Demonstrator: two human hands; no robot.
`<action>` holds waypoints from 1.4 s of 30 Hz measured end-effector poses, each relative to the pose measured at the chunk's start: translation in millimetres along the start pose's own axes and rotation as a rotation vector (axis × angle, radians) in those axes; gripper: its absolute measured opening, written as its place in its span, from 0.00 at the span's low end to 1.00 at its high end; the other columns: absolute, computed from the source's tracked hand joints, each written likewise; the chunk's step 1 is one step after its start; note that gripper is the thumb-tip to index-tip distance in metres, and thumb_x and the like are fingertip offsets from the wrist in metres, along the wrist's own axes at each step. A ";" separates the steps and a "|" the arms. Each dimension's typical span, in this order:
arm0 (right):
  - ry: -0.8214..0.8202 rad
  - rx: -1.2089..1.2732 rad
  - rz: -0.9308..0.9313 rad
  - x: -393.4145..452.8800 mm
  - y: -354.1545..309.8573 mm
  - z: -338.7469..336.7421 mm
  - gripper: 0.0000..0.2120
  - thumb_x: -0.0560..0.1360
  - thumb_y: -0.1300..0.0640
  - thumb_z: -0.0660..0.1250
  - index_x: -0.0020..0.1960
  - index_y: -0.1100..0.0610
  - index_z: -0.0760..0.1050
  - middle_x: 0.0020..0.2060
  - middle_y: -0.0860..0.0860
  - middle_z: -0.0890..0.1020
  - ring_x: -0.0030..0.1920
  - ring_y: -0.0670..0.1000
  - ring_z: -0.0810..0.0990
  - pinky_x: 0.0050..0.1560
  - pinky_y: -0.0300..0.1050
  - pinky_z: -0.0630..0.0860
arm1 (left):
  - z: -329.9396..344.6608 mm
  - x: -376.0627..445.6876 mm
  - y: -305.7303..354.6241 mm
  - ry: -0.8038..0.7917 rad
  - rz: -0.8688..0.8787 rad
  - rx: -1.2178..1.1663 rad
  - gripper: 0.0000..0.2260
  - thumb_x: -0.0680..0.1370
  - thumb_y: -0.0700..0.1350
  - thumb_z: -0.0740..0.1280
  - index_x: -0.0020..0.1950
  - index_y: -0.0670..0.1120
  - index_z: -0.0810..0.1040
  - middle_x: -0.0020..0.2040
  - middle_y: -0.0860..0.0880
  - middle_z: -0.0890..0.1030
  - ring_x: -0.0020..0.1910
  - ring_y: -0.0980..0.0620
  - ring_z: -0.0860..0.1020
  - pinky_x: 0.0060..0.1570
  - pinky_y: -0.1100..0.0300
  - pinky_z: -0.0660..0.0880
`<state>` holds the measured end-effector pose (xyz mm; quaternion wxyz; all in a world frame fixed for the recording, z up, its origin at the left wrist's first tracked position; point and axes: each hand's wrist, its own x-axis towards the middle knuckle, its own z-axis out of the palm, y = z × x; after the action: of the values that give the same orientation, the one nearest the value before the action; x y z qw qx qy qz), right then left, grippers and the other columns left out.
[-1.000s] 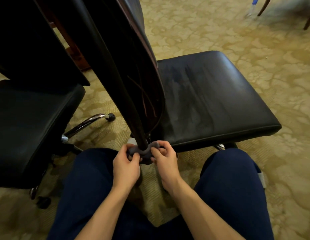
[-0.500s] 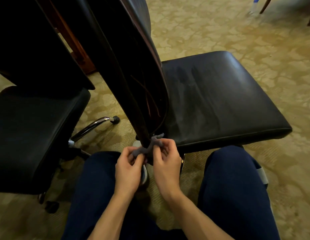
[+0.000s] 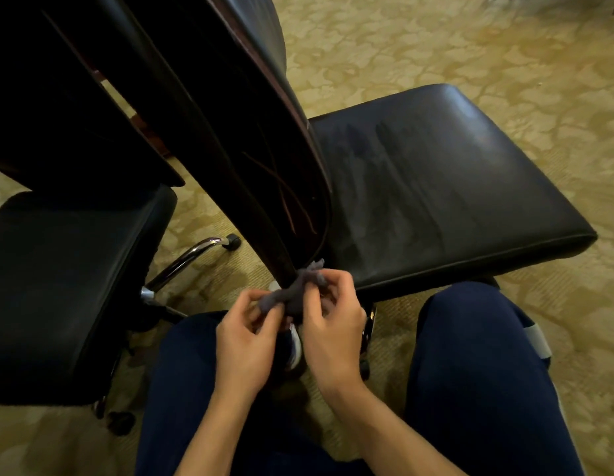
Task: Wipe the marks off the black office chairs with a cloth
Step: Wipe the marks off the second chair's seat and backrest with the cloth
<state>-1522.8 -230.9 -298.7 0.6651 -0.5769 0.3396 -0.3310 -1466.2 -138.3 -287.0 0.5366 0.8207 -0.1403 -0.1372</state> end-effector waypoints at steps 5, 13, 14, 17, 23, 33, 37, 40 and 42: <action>0.004 0.017 0.003 -1.3 3.3 4.4 0.05 0.79 0.60 0.65 0.53 0.52 0.75 0.44 0.48 0.83 0.47 0.45 0.84 0.47 0.46 0.82 | -6.7 5.8 10.4 0.057 0.131 0.137 0.12 0.79 0.38 0.68 0.53 0.57 0.78 0.47 0.61 0.82 0.46 0.61 0.83 0.44 0.61 0.81; 0.059 -0.096 0.074 3.5 13.8 5.7 0.05 0.79 0.59 0.66 0.51 0.50 0.75 0.42 0.47 0.83 0.44 0.43 0.83 0.45 0.45 0.81 | -5.0 -2.5 10.8 -0.044 0.103 0.143 0.09 0.78 0.38 0.70 0.48 0.53 0.79 0.43 0.58 0.84 0.44 0.61 0.82 0.43 0.65 0.79; 0.066 -0.084 0.063 3.7 8.6 6.1 0.05 0.79 0.59 0.66 0.51 0.50 0.75 0.42 0.47 0.83 0.44 0.43 0.83 0.45 0.47 0.81 | -4.9 -2.8 12.5 -0.053 0.101 0.123 0.09 0.78 0.38 0.70 0.49 0.53 0.79 0.43 0.56 0.84 0.44 0.60 0.83 0.44 0.64 0.79; 0.070 -0.007 -0.014 -0.6 -14.4 5.0 0.05 0.78 0.59 0.66 0.51 0.49 0.75 0.41 0.48 0.83 0.43 0.45 0.84 0.43 0.49 0.82 | -8.5 -3.8 22.4 -0.087 0.096 0.042 0.08 0.79 0.38 0.68 0.51 0.52 0.78 0.42 0.50 0.85 0.42 0.54 0.84 0.41 0.63 0.80; 0.084 0.014 -0.157 -3.9 -33.1 2.3 0.09 0.79 0.58 0.66 0.52 0.44 0.72 0.43 0.45 0.82 0.45 0.46 0.83 0.41 0.46 0.82 | -15.1 -4.5 38.5 -0.074 0.179 -0.021 0.07 0.79 0.39 0.68 0.53 0.50 0.79 0.44 0.48 0.84 0.41 0.49 0.85 0.39 0.55 0.82; 0.109 -0.070 -0.133 -11.5 -25.1 2.8 0.13 0.79 0.58 0.66 0.49 0.39 0.70 0.44 0.46 0.82 0.44 0.44 0.83 0.43 0.49 0.81 | -10.4 1.4 22.3 -0.119 0.077 -0.006 0.08 0.81 0.40 0.66 0.54 0.52 0.80 0.48 0.48 0.85 0.49 0.47 0.84 0.52 0.41 0.80; 0.134 0.074 -0.175 -15.2 -55.1 2.8 0.08 0.78 0.58 0.67 0.52 0.45 0.73 0.44 0.48 0.82 0.45 0.47 0.83 0.43 0.47 0.82 | -16.5 -2.2 39.1 -0.226 0.219 0.080 0.05 0.80 0.46 0.66 0.52 0.56 0.80 0.45 0.48 0.84 0.44 0.46 0.83 0.46 0.36 0.78; 0.191 0.194 -0.197 -20.7 -69.5 -4.7 0.07 0.78 0.60 0.67 0.50 0.48 0.74 0.41 0.48 0.83 0.43 0.47 0.84 0.41 0.45 0.81 | -19.3 -11.0 48.1 -0.301 0.265 0.109 0.05 0.79 0.49 0.67 0.53 0.57 0.80 0.47 0.50 0.84 0.47 0.50 0.84 0.46 0.40 0.80; 0.215 0.191 -0.187 -22.7 -65.8 -10.0 0.07 0.78 0.60 0.67 0.51 0.48 0.74 0.41 0.46 0.83 0.42 0.47 0.84 0.40 0.45 0.81 | -22.4 -10.6 50.7 -0.277 0.279 0.094 0.06 0.78 0.49 0.68 0.53 0.57 0.80 0.48 0.51 0.84 0.49 0.51 0.84 0.48 0.42 0.80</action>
<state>-1546.8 -225.0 -232.9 0.6431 -0.5014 0.3202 -0.4821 -1471.8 -134.9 -230.9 0.4872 0.7906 -0.3316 -0.1664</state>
